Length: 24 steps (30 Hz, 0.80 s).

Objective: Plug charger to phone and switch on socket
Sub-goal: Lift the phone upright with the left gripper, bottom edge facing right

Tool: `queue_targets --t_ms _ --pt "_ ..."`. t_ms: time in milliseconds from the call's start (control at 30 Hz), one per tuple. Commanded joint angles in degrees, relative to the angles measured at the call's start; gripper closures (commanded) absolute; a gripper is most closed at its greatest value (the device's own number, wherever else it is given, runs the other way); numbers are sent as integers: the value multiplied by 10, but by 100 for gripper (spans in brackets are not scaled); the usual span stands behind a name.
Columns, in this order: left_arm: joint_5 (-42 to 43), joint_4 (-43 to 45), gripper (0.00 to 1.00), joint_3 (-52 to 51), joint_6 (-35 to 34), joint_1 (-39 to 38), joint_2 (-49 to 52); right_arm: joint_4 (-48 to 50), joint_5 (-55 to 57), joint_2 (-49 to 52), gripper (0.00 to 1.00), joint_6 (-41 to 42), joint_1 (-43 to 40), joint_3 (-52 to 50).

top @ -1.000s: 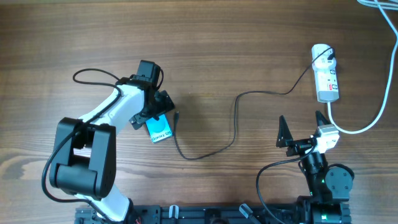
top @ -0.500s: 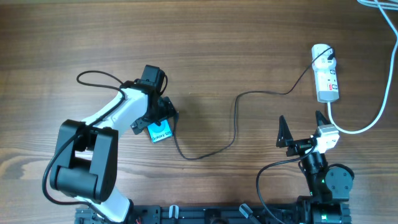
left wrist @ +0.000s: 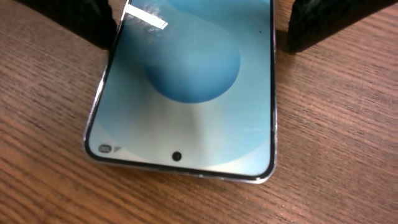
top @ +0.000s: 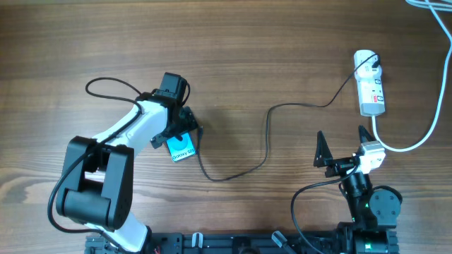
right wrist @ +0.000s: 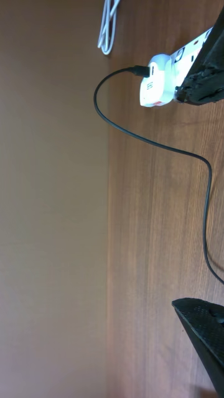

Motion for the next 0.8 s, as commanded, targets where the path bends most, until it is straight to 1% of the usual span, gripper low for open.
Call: queue_targets --t_ms 0,67,167,233,333,433,567,667,767 --pt "36 9 20 -25 0 -2 31 2 -7 -6 0 -2 0 -1" --pt "36 19 22 -25 0 -2 31 2 -7 -6 0 -2 0 -1" --pt "26 28 22 -16 5 3 31 2 -7 -6 0 -2 0 -1" --pt "23 28 22 -3 36 8 30 2 -7 -6 0 -2 0 -1" --pt "-6 24 23 38 104 17 28 2 -7 -6 0 -2 0 -1" --pt "-15 11 23 78 133 18 28 2 -7 -6 0 -2 0 -1" --pt "-9 14 21 112 136 18 28 2 -7 -6 0 -2 0 -1" --pt "43 9 20 115 135 18 28 2 -7 -6 0 -2 0 -1" --pt "54 -1 20 115 129 18 28 2 -7 -6 0 -2 0 -1"
